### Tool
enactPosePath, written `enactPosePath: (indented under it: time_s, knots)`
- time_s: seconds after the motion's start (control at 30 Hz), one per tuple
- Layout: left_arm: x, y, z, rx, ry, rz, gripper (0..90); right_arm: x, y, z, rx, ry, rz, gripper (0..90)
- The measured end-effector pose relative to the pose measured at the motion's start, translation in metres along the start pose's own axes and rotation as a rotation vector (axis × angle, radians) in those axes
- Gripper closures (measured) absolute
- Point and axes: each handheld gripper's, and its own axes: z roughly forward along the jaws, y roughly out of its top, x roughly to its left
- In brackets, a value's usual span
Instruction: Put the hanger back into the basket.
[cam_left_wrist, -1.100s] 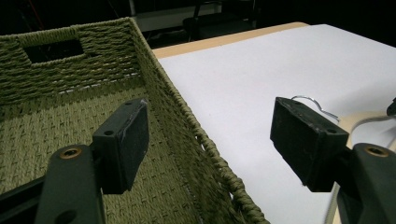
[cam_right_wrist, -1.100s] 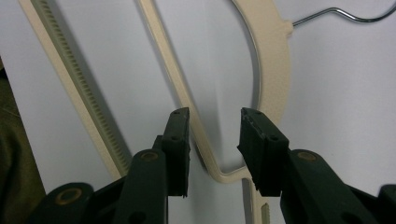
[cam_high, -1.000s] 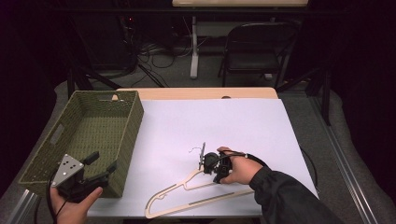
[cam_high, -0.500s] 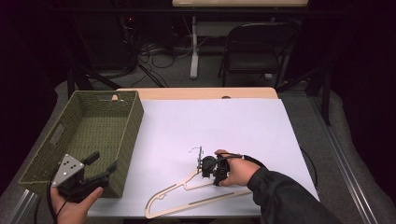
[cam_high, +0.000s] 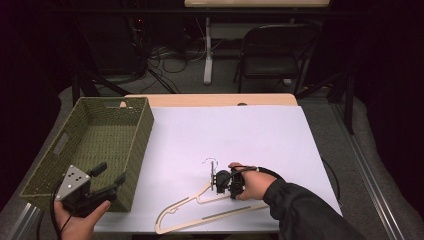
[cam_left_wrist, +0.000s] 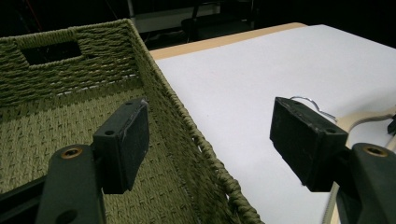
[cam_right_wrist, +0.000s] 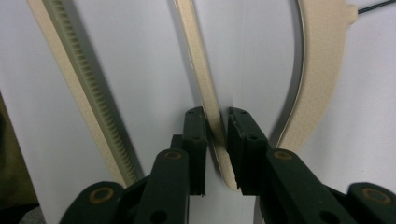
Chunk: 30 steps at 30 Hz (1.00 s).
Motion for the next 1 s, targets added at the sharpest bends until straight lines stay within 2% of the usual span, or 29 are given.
enactPosePath:
  time_s: [0.43, 0.6, 0.77, 0.83, 1.0]
  knots:
    - [0.0002, -0.0002, 0.0005, 0.003, -0.001, 0.001, 28.3, 0.0022, 0.0008, 0.0001, 0.012, 0.000, -0.074, 82.1]
    - [-0.0003, 0.0002, 0.0000, 0.000, 0.000, 0.002, 28.4, 0.0055, 0.0010, -0.0003, 0.015, 0.010, -0.085, 84.8]
    - [-0.0002, 0.0008, -0.0009, -0.003, 0.000, 0.005, 28.6, 0.0046, -0.0009, -0.0026, 0.003, 0.034, -0.071, 85.6]
    - [-0.0004, 0.0010, -0.0012, -0.006, 0.000, 0.004, 28.7, 0.0038, -0.0021, -0.0030, 0.000, 0.033, -0.084, 85.7]
    - [-0.0005, 0.0010, -0.0011, -0.005, 0.000, 0.004, 28.8, 0.0050, -0.0028, -0.0037, -0.002, 0.036, -0.079, 85.7]
